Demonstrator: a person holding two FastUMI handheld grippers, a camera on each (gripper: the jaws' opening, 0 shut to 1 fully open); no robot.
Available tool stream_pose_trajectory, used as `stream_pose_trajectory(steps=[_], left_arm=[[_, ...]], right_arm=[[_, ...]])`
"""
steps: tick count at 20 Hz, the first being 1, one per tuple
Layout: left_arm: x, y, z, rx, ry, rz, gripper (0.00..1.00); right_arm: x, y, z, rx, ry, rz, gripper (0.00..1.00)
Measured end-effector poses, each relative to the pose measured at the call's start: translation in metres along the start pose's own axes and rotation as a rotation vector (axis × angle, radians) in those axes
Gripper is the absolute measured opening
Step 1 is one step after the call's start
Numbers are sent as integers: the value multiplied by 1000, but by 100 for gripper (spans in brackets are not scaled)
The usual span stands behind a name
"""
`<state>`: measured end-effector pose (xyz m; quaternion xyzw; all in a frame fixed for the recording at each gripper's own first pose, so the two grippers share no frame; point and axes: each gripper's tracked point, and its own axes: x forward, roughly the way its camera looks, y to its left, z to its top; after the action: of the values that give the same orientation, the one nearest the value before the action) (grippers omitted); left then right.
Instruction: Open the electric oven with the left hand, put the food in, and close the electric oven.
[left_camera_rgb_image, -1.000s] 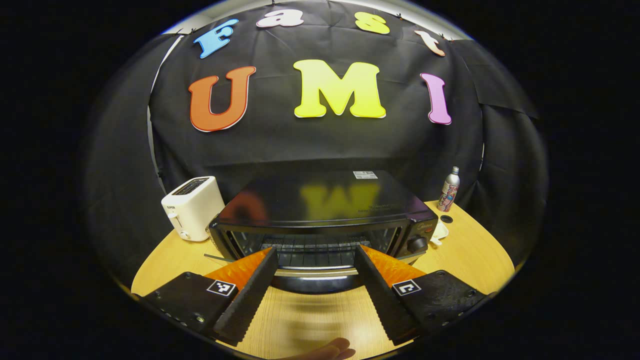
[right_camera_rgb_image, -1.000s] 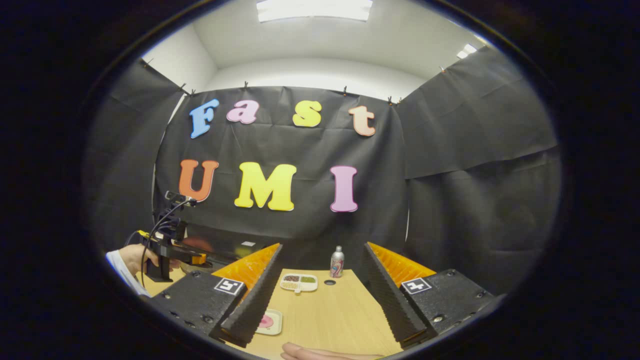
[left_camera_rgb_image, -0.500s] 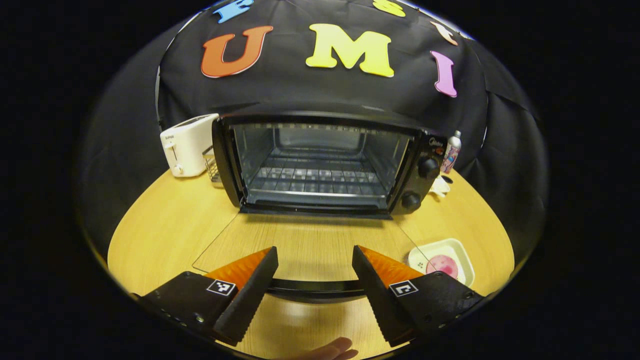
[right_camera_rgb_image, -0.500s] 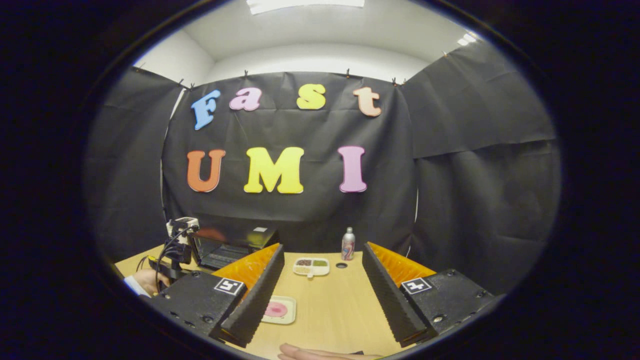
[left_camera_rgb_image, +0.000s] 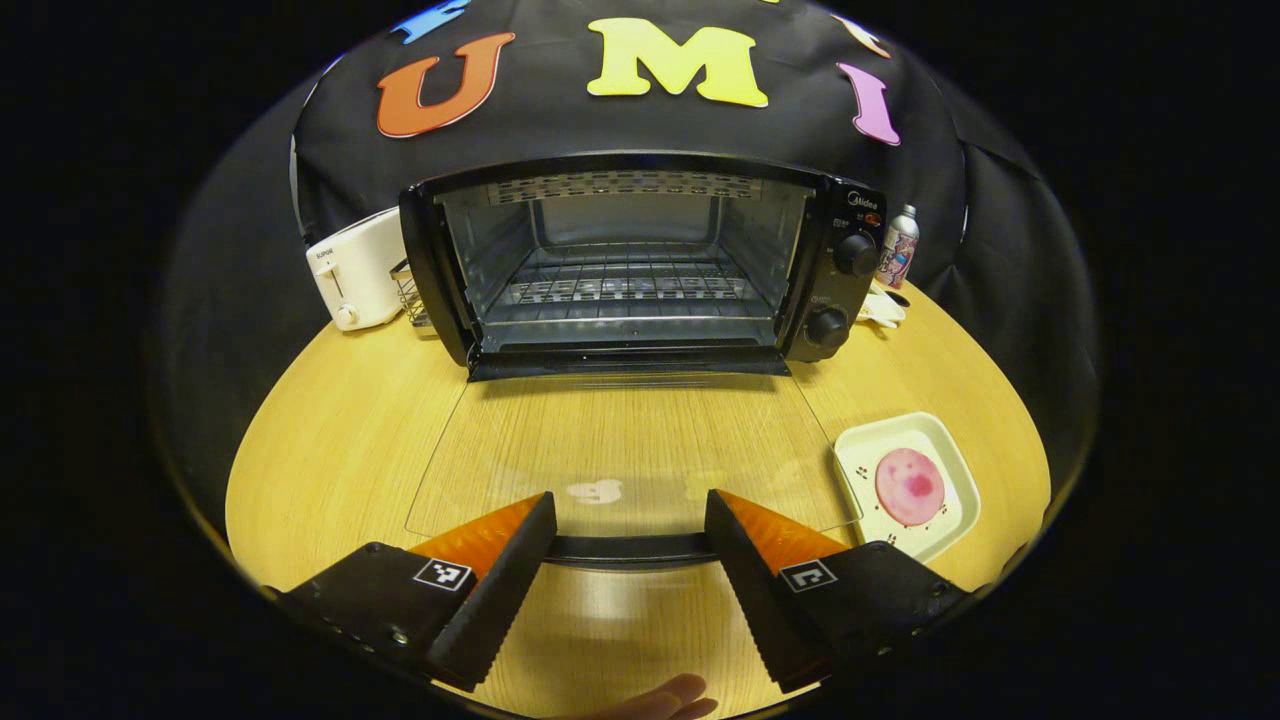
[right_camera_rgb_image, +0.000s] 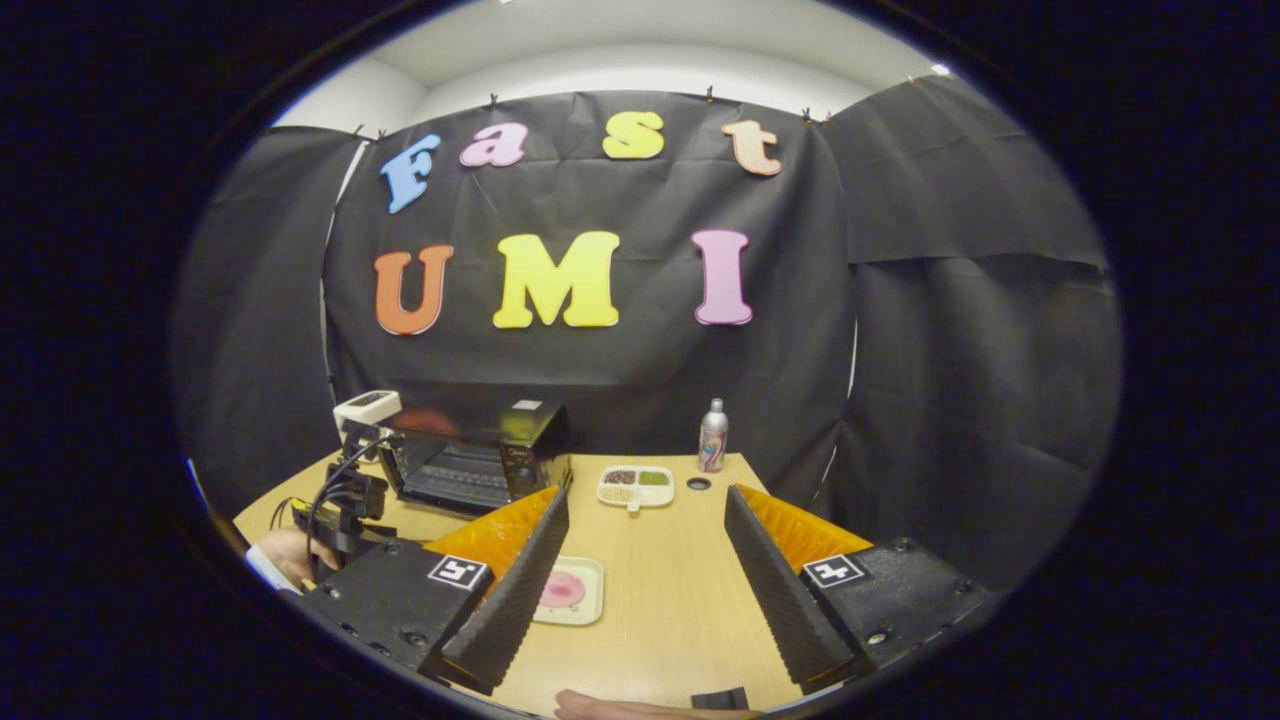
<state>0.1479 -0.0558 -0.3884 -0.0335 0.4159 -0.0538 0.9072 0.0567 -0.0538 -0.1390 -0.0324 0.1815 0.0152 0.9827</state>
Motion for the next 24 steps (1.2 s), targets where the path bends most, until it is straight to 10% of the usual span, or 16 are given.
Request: stream_pose_trajectory(steps=[14, 24], left_arm=[[-53, 17, 33, 64, -364, 112, 96], [-228, 37, 44, 33, -619, 130, 96]], right_arm=[[146, 25, -158, 16, 578, 123, 99], [183, 59, -247, 60, 1055, 265, 57]])
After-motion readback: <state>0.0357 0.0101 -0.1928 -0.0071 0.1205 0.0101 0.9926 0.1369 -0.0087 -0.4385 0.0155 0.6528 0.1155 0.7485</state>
